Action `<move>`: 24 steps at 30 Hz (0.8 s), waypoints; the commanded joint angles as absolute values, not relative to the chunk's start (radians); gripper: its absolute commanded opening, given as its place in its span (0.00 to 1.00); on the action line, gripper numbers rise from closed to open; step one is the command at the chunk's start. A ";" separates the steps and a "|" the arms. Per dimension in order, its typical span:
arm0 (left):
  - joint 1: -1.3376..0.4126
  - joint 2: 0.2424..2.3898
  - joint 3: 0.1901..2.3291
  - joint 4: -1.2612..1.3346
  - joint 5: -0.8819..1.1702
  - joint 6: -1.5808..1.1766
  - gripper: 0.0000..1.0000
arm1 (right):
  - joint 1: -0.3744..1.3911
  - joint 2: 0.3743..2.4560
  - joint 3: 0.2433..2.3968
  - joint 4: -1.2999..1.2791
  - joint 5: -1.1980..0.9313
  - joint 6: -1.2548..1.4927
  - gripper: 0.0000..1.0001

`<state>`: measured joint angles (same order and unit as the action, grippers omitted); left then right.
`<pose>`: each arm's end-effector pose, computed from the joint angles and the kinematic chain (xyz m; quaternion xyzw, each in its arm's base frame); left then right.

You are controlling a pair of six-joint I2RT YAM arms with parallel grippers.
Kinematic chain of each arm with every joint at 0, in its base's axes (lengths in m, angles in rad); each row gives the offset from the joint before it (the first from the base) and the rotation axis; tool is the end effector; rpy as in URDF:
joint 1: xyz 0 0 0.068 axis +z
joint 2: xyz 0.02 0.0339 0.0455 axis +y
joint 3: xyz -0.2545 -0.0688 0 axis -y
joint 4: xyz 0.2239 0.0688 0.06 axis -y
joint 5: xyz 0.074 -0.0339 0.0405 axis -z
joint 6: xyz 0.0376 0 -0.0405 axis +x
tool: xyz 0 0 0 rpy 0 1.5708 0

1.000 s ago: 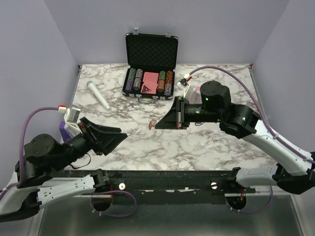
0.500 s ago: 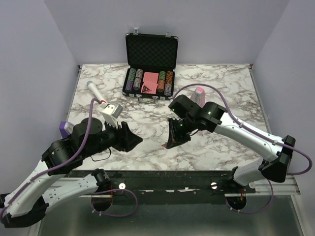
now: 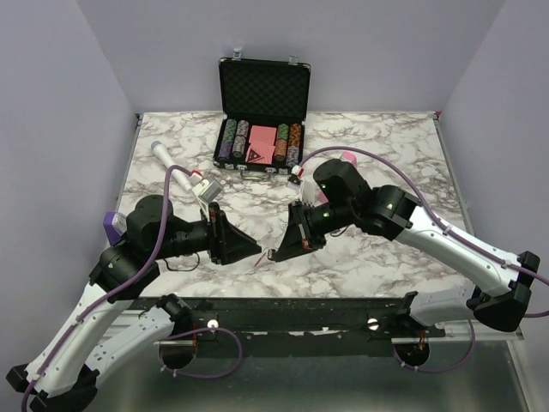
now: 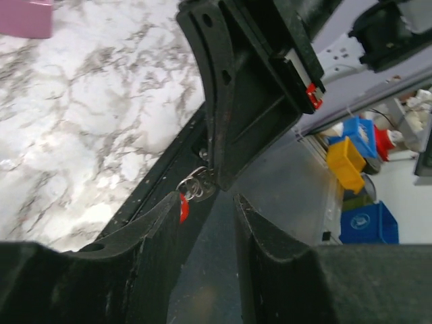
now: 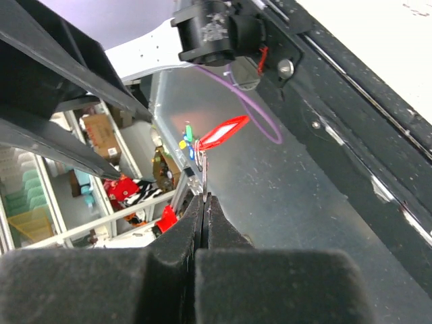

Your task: Remove the keys from the keyring

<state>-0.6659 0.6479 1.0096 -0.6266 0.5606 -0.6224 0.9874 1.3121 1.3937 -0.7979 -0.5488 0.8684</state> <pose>0.0721 -0.0821 0.3747 0.1846 0.7595 -0.5263 0.3349 0.1231 0.2221 0.3679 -0.1642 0.8678 0.4671 0.0417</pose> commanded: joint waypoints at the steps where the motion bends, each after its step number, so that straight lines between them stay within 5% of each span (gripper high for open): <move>1: -0.649 0.658 0.993 -0.479 0.775 -0.657 0.43 | 0.991 1.285 1.387 -0.710 -0.640 0.884 0.01; 21: -0.629 0.701 1.000 -0.468 0.805 -0.632 0.41 | 0.991 1.243 1.376 -0.646 -0.683 0.891 0.00; 24: -0.624 0.704 1.006 -0.469 0.796 -0.634 0.51 | 0.991 1.238 1.379 -0.646 -0.683 0.893 0.01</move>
